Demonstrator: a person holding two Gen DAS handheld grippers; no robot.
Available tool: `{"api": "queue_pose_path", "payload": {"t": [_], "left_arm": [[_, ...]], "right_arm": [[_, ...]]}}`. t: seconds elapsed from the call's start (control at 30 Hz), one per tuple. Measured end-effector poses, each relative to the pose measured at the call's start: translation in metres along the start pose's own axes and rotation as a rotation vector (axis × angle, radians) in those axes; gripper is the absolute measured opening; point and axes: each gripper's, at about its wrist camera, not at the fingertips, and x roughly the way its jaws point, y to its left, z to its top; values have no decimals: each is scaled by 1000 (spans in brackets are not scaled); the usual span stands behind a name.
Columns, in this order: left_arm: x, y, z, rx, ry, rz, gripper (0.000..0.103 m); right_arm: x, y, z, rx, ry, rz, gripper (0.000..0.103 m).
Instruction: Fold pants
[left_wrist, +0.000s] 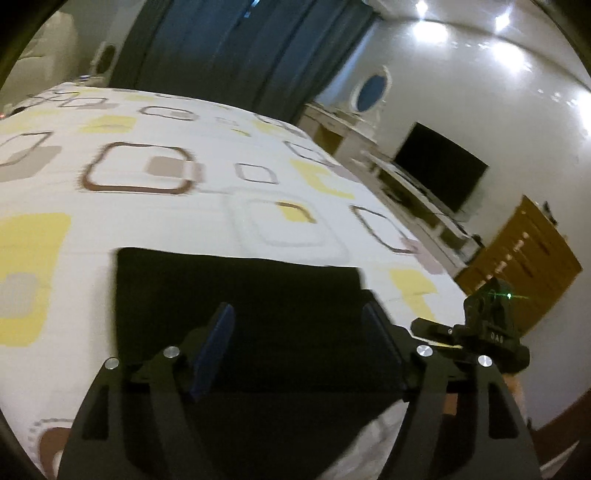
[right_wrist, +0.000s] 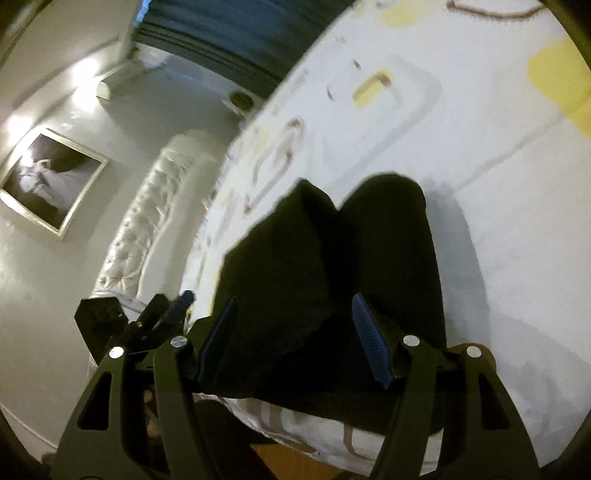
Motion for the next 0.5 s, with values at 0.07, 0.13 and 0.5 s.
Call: {"api": "queue_pose_path", "payload": {"t": [0.07, 0.13, 0.5], "left_arm": [[-8, 21, -2, -20, 1, 32, 76], [-13, 39, -5, -48, 2, 56, 76], [-10, 98, -25, -160, 44, 113, 76]], "right_arm": [[6, 2, 3, -7, 24, -42, 64], [13, 5, 5, -20, 50, -74, 64], [35, 13, 5, -78, 144, -129, 62]]}}
